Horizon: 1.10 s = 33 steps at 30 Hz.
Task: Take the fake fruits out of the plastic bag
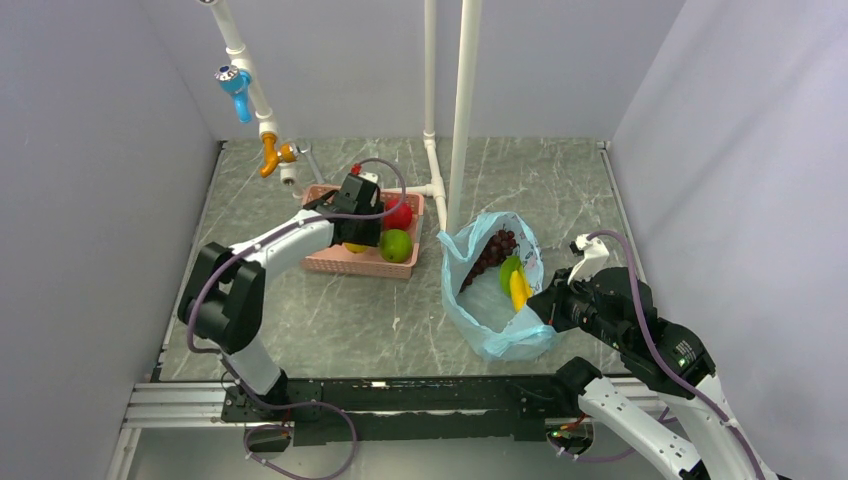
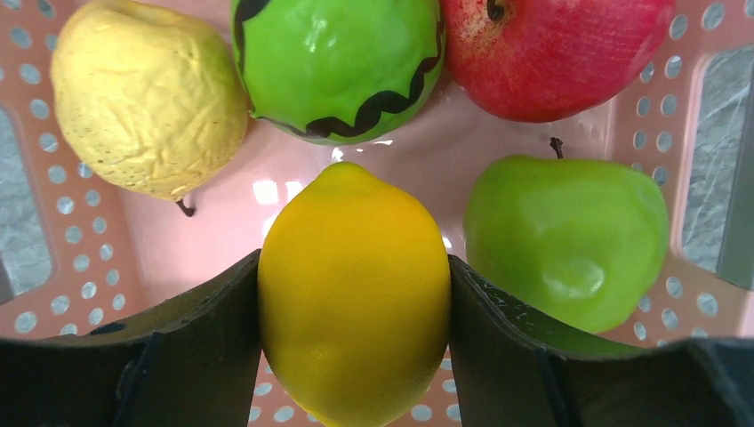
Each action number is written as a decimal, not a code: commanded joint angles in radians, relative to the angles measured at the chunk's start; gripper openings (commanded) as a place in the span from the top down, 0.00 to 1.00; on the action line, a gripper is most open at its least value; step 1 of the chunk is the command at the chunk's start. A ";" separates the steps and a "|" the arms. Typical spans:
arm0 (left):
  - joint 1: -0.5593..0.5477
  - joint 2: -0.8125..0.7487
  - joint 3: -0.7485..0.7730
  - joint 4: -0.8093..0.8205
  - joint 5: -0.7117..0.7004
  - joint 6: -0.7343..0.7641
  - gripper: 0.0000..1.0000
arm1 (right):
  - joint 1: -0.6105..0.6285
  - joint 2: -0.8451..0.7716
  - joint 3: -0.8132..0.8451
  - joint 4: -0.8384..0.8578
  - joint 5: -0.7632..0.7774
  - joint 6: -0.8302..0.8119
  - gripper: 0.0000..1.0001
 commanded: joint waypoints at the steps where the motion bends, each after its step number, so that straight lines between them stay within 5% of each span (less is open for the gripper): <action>1: 0.004 0.046 0.052 0.005 0.024 0.018 0.59 | 0.005 0.000 0.000 0.034 0.005 0.003 1.00; 11: 0.006 0.107 0.021 0.045 0.102 -0.019 0.41 | 0.005 0.001 -0.001 0.033 0.005 0.005 1.00; 15: 0.007 0.104 -0.002 0.064 0.126 -0.032 0.23 | 0.005 -0.001 -0.001 0.035 0.004 0.004 1.00; 21: 0.006 0.096 -0.002 0.057 0.121 -0.032 0.11 | 0.005 0.000 -0.001 0.033 0.003 0.004 1.00; 33: 0.006 -0.064 0.016 -0.018 0.133 -0.020 0.11 | 0.005 0.005 0.007 0.016 -0.013 0.006 1.00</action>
